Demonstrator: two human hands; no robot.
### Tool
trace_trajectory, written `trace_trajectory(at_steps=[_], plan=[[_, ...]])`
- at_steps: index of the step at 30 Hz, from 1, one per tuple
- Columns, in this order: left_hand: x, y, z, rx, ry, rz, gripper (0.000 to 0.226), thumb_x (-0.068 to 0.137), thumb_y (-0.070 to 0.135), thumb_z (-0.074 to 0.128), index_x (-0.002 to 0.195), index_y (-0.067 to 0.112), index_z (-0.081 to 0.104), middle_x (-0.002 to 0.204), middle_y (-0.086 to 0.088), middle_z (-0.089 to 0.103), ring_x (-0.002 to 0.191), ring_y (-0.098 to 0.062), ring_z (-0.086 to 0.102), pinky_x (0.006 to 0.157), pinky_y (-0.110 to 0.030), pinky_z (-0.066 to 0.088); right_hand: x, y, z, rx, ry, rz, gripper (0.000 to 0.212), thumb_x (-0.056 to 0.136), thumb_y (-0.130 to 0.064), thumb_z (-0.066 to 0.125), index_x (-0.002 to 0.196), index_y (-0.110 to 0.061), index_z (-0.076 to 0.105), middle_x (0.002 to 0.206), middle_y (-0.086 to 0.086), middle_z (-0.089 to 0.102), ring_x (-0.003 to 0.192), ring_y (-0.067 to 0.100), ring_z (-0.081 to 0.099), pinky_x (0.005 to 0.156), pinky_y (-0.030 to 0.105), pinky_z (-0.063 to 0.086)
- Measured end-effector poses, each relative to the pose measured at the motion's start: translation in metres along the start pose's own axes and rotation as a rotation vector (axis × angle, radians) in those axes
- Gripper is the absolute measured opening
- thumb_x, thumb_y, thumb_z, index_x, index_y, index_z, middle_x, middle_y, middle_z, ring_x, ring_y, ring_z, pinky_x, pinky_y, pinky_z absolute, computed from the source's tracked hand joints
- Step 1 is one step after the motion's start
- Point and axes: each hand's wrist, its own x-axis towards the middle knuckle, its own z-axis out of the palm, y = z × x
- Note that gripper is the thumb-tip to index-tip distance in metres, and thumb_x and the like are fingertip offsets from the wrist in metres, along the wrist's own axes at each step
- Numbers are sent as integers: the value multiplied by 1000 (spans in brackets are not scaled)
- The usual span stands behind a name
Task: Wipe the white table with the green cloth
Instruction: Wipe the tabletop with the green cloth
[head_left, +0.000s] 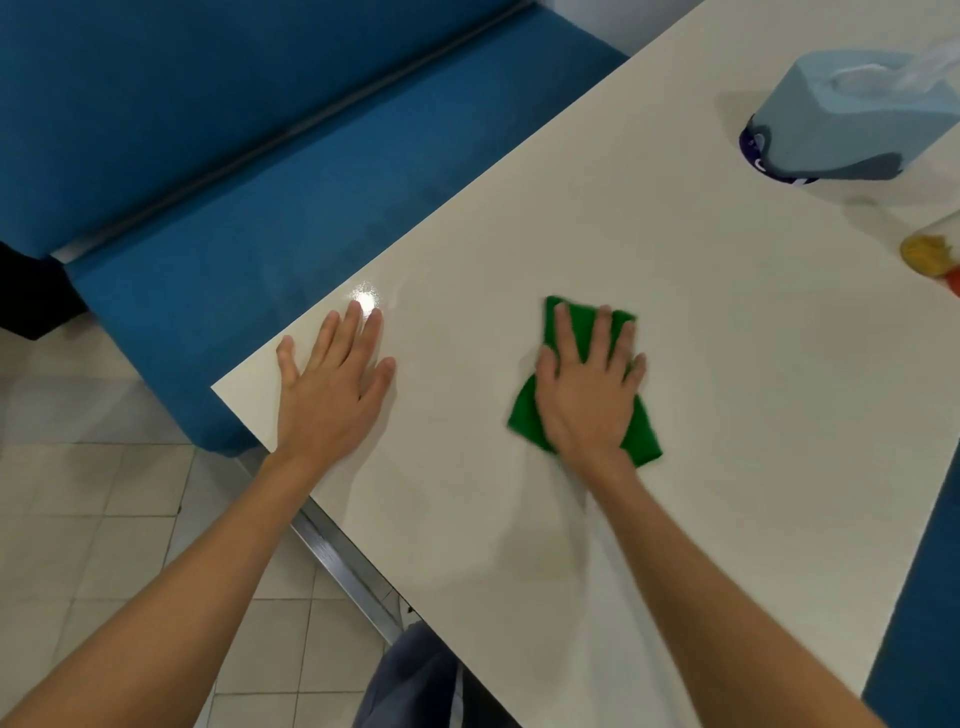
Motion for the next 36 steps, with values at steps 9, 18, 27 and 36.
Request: trace_trajectory(at_steps=[9,18,27,36], plan=[[1,-6,-9,-222,32,-8,51,103,42,23,152,28,22,160,8,15,147,-9,9,115,-45,-2,-143,-33,19,-52,-141,-863,54,97,-53,31,149,-41,21,160,3,13,147,30,3,117,51,7],[1,-46,-10,-102,104,-172,50,103,37,26,150,18,28,156,-9,27,145,-22,22,113,-52,10,8,70,-19,-97,-145,-541,54,90,-65,18,143,-56,10,160,-6,12,147,19,4,115,53,7],[-1,-43,-7,-75,158,-158,49,101,33,30,147,16,33,151,-11,36,138,-24,34,108,-46,22,-37,-43,12,17,-5,-66,57,94,-48,24,150,-34,24,158,12,17,145,37,9,114,56,7],[-4,-45,-10,-131,136,-157,57,98,43,20,148,19,32,156,-7,30,143,-22,27,112,-45,17,-109,-24,16,-91,-183,-963,54,94,-60,30,146,-49,20,159,-6,14,148,22,7,115,52,6]])
